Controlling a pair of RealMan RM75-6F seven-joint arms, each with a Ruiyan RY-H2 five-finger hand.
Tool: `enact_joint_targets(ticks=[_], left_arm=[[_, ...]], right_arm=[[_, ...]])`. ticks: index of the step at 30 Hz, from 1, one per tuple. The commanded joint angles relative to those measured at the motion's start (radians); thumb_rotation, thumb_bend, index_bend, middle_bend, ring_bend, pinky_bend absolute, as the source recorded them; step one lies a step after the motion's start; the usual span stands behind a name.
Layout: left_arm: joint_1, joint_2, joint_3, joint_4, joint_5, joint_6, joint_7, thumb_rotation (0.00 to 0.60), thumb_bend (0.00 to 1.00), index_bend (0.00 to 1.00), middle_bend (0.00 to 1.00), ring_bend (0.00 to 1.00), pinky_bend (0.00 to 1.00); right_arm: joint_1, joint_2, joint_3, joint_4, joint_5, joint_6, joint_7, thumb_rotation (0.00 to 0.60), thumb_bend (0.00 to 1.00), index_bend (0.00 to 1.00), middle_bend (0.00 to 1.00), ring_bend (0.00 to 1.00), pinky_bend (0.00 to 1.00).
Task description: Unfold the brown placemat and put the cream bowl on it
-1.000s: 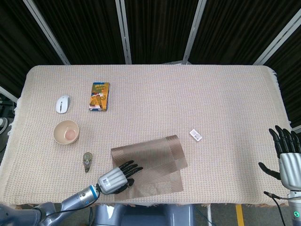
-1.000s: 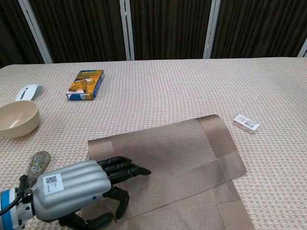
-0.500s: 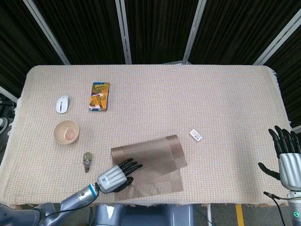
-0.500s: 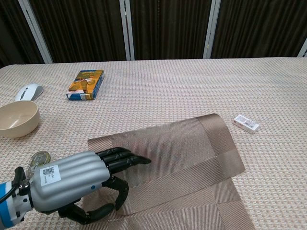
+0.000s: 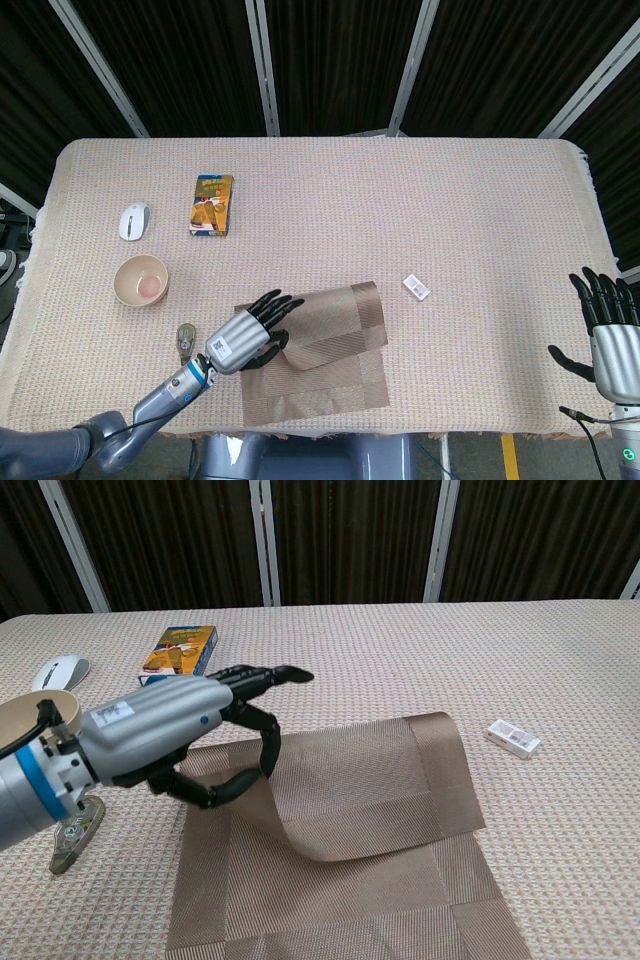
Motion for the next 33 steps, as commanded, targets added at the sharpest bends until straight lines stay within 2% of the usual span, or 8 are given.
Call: enact_joint_targets(ticks=[1,5,13,24,27,29,31,33], left_arm=[[-0.047,0.003,-0.109,-0.008,-0.119,-0.075,0.010,0.600,0.49,0.66,0.00,0.00,0.00],[-0.085,-0.001,-0.186,0.012,-0.205,-0.127,0.061,0.600,0.49,0.67,0.00,0.00,0.00],[-0.108,-0.015,-0.264,0.110,-0.340,-0.162,0.094,0.600,0.49,0.67,0.00,0.00,0.00],[-0.095,-0.040,-0.258,0.313,-0.404,-0.177,0.007,0.600,0.51,0.65,0.00,0.00,0.00],[-0.088,-0.040,-0.257,0.342,-0.413,-0.174,-0.012,0.600,0.46,0.42,0.00,0.00,0.00],[-0.079,-0.032,-0.259,0.353,-0.423,-0.163,-0.003,0.600,0.37,0.17,0.00,0.00,0.00],[-0.069,-0.021,-0.260,0.352,-0.425,-0.143,0.009,0.600,0.21,0.03,0.00,0.00,0.00],[-0.058,-0.007,-0.261,0.341,-0.425,-0.121,0.018,0.600,0.06,0.00,0.00,0.00,0.00]], right_arm=[[0.002,-0.003,0.000,0.001,0.001,-0.003,-0.006,0.600,0.00,0.00,0.00,0.00,0.00],[0.002,-0.005,0.002,0.002,0.008,-0.005,-0.012,0.600,0.00,0.00,0.00,0.00,0.00],[0.006,-0.011,0.009,0.011,0.025,-0.014,-0.021,0.600,0.00,0.00,0.00,0.00,0.00],[0.013,-0.026,0.007,0.017,0.035,-0.030,-0.048,0.600,0.00,0.00,0.00,0.00,0.00],[0.013,-0.029,0.006,0.016,0.037,-0.032,-0.052,0.600,0.00,0.00,0.00,0.00,0.00],[0.014,-0.030,0.005,0.016,0.036,-0.034,-0.055,0.600,0.00,0.00,0.00,0.00,0.00],[0.014,-0.030,0.004,0.015,0.035,-0.034,-0.055,0.600,0.00,0.00,0.00,0.00,0.00],[0.013,-0.029,0.005,0.014,0.036,-0.032,-0.053,0.600,0.00,0.00,0.00,0.00,0.00]])
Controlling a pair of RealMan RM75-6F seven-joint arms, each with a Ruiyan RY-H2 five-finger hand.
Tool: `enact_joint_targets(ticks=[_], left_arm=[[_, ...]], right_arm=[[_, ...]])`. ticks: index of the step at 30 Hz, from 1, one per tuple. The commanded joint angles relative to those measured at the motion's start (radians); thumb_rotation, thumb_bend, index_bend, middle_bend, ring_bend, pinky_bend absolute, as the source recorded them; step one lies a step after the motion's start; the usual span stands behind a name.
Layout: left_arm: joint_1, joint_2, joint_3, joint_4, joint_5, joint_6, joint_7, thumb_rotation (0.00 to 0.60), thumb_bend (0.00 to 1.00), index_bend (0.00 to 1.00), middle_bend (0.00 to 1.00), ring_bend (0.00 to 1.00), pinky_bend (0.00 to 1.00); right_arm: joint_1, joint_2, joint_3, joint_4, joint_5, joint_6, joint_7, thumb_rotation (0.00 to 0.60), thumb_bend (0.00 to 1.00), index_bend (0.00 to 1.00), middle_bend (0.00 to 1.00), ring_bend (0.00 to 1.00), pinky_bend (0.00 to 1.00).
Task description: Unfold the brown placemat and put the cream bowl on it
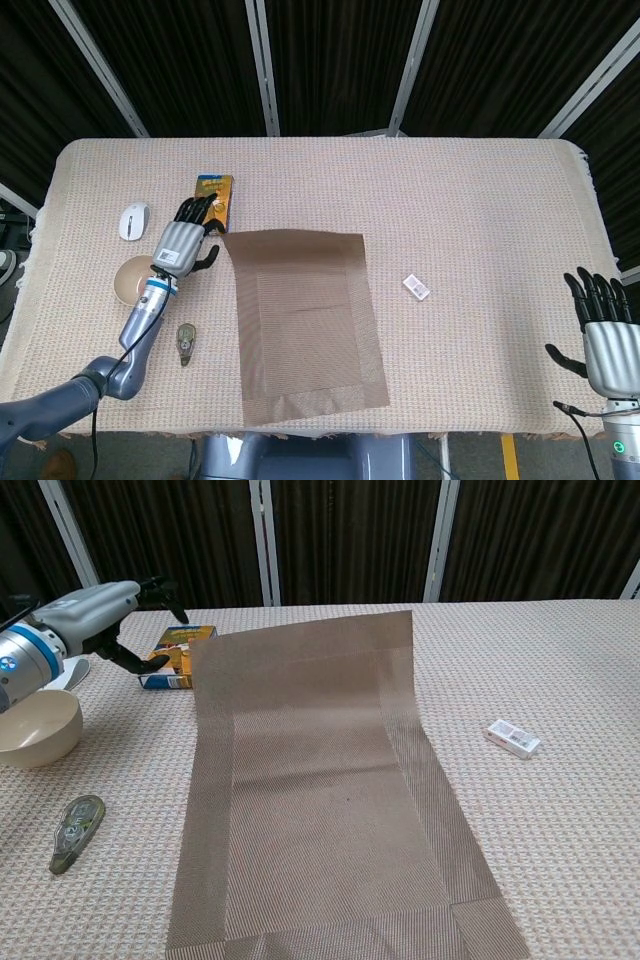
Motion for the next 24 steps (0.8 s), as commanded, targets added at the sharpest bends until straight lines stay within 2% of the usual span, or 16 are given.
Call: enact_joint_targets(ticks=[1,4,8,15,20,24], left_arm=[[0.023,0.029,-0.002,-0.021,-0.003,0.040,0.018,0.600,0.02,0.00,0.00,0.00,0.00],[0.062,0.088,-0.004,-0.087,-0.002,0.100,0.037,0.600,0.00,0.00,0.00,0.00,0.00],[0.140,0.212,0.013,-0.266,0.012,0.194,0.076,0.600,0.00,0.00,0.00,0.00,0.00],[0.301,0.400,0.084,-0.582,0.037,0.376,0.232,0.600,0.00,0.00,0.00,0.00,0.00],[0.408,0.497,0.146,-0.758,0.033,0.471,0.346,0.600,0.00,0.00,0.00,0.00,0.00],[0.448,0.534,0.178,-0.822,0.026,0.488,0.397,0.600,0.00,0.00,0.00,0.00,0.00]], right_arm=[[-0.001,0.001,0.001,-0.001,0.000,0.003,0.003,0.600,0.00,0.00,0.00,0.00,0.00],[-0.003,0.005,-0.002,-0.004,-0.006,0.006,0.010,0.600,0.00,0.00,0.00,0.00,0.00],[-0.002,0.008,-0.009,-0.004,-0.018,0.003,0.024,0.600,0.00,0.00,0.00,0.00,0.00],[0.009,0.012,-0.042,-0.007,-0.074,-0.020,0.039,0.600,0.00,0.00,0.00,0.00,0.00],[0.069,0.023,-0.097,0.000,-0.169,-0.124,0.039,0.600,0.00,0.00,0.00,0.00,0.00],[0.125,0.028,-0.125,-0.013,-0.224,-0.212,0.028,0.600,0.00,0.00,0.00,0.00,0.00]])
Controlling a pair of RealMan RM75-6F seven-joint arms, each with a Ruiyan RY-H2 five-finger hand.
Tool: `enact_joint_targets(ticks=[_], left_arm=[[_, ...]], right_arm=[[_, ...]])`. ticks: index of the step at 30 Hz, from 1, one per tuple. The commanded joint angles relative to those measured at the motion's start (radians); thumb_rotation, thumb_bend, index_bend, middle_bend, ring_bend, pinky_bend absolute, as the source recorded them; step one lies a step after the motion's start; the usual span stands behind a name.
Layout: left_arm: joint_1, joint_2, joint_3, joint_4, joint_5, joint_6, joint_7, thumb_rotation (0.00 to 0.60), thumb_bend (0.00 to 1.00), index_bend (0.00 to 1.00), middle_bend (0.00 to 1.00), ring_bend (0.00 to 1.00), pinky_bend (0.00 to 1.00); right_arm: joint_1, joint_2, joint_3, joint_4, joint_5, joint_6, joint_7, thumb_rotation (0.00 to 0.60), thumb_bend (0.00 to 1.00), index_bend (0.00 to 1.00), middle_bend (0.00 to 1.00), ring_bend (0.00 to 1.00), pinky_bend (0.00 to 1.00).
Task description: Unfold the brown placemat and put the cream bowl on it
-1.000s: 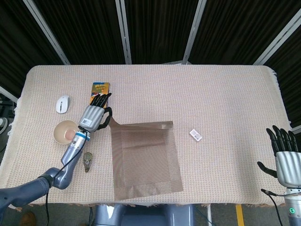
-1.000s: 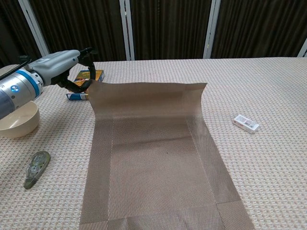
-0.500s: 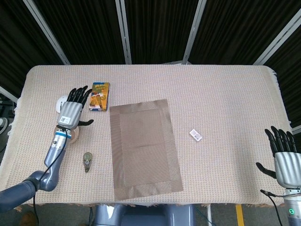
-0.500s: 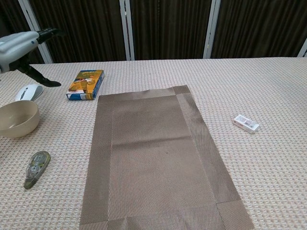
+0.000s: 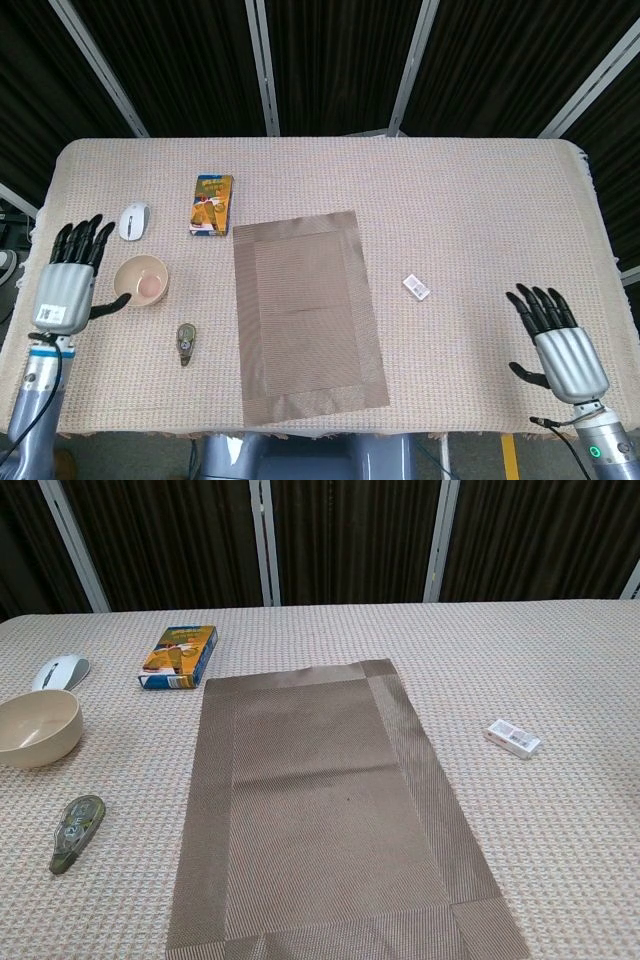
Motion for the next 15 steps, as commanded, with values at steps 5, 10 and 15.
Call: enact_joint_targets(ticks=[5,10,15], left_arm=[[0.071,0.071,0.052,-0.097,-0.007,0.041,0.078,0.600,0.00,0.00,0.00,0.00,0.00],[0.095,0.102,0.053,-0.119,-0.007,0.055,0.068,0.600,0.00,0.00,0.00,0.00,0.00],[0.110,0.134,0.050,-0.144,-0.004,0.051,0.030,0.600,0.00,0.00,0.00,0.00,0.00]], right_arm=[[0.143,-0.027,-0.049,-0.029,-0.078,-0.230,-0.059,0.600,0.00,0.00,0.00,0.00,0.00],[0.211,-0.083,-0.068,-0.023,-0.124,-0.327,-0.116,0.600,0.00,0.00,0.00,0.00,0.00],[0.276,-0.169,-0.096,0.056,-0.230,-0.331,-0.058,0.600,0.00,0.06,0.00,0.00,0.00]])
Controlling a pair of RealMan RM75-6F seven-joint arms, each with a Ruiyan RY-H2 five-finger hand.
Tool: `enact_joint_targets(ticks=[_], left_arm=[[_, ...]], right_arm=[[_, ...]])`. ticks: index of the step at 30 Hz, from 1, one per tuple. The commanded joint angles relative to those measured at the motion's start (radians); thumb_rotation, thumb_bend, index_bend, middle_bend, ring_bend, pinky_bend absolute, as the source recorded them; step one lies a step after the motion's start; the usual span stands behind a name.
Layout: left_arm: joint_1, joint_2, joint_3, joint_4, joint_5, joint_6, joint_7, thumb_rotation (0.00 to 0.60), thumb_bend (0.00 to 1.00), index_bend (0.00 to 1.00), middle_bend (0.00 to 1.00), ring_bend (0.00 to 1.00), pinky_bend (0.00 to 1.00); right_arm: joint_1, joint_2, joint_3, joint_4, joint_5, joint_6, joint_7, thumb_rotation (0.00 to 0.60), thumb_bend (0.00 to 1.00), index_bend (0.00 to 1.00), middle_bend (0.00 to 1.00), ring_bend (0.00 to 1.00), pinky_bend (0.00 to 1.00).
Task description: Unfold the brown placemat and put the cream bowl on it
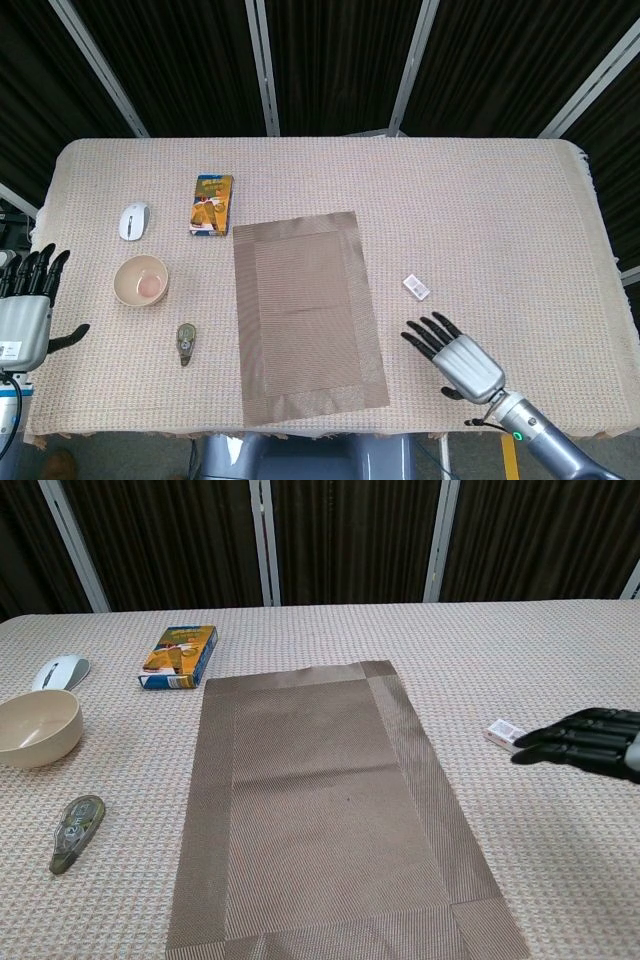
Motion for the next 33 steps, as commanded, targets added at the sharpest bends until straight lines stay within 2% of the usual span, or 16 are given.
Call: enact_joint_targets(ticks=[1,4,14,20,33], left_arm=[[0.008,0.020,-0.003,-0.016,0.011,-0.003,-0.034,0.600,0.00,0.00,0.00,0.00,0.00],[0.015,0.034,-0.004,-0.016,0.026,-0.001,-0.057,0.600,0.00,0.00,0.00,0.00,0.00],[0.022,0.049,-0.013,-0.015,0.012,-0.025,-0.083,0.600,0.00,0.00,0.00,0.00,0.00],[0.023,0.046,-0.016,-0.015,0.011,-0.033,-0.075,0.600,0.00,0.00,0.00,0.00,0.00],[0.018,0.032,-0.026,-0.008,-0.004,-0.058,-0.059,0.600,0.00,0.00,0.00,0.00,0.00]], right_arm=[[0.056,-0.074,-0.034,0.078,-0.087,-0.002,0.063,0.600,0.00,0.07,0.00,0.00,0.00],[0.083,-0.111,-0.049,0.110,-0.119,-0.002,0.092,0.600,0.00,0.08,0.00,0.00,0.00],[0.133,-0.196,-0.068,0.157,-0.132,-0.049,0.058,0.600,0.00,0.09,0.00,0.00,0.00],[0.143,-0.217,-0.083,0.173,-0.129,-0.054,0.041,0.600,0.00,0.09,0.00,0.00,0.00],[0.164,-0.274,-0.074,0.179,-0.074,-0.079,-0.003,0.600,0.00,0.09,0.00,0.00,0.00]])
